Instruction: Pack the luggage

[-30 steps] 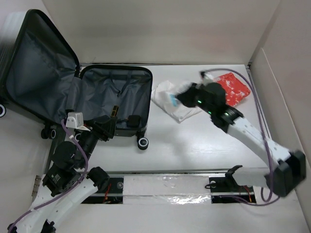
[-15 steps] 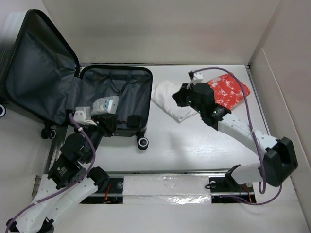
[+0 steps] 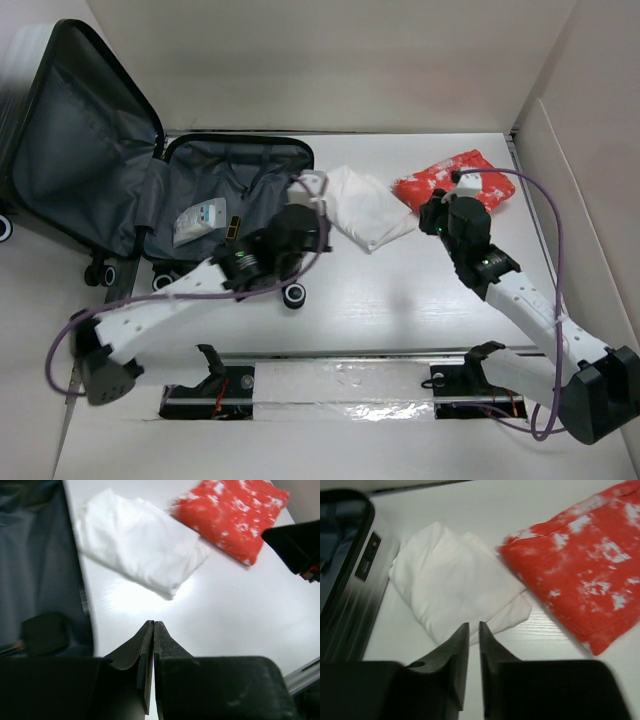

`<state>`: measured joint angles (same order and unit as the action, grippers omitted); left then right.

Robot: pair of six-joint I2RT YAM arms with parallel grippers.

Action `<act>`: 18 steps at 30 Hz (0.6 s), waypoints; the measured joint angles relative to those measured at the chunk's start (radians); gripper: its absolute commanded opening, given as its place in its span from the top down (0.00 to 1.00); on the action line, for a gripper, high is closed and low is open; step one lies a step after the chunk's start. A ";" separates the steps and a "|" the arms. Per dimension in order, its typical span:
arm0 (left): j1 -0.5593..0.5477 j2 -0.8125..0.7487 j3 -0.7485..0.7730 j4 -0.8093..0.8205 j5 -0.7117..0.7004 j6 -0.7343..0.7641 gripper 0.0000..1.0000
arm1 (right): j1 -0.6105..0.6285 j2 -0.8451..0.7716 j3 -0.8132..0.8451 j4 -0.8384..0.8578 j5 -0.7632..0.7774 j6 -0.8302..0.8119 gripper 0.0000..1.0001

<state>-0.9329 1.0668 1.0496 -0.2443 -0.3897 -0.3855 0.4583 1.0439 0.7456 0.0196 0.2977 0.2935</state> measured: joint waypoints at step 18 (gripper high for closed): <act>-0.051 0.594 0.222 0.151 -0.042 -0.505 0.39 | -0.289 -0.356 -0.154 -0.005 -0.116 0.050 0.26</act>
<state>-0.9844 1.6608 1.2720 -0.0933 -0.4313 -0.8906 0.1696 0.6876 0.5911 0.0151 0.1818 0.3439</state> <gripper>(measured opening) 0.581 0.741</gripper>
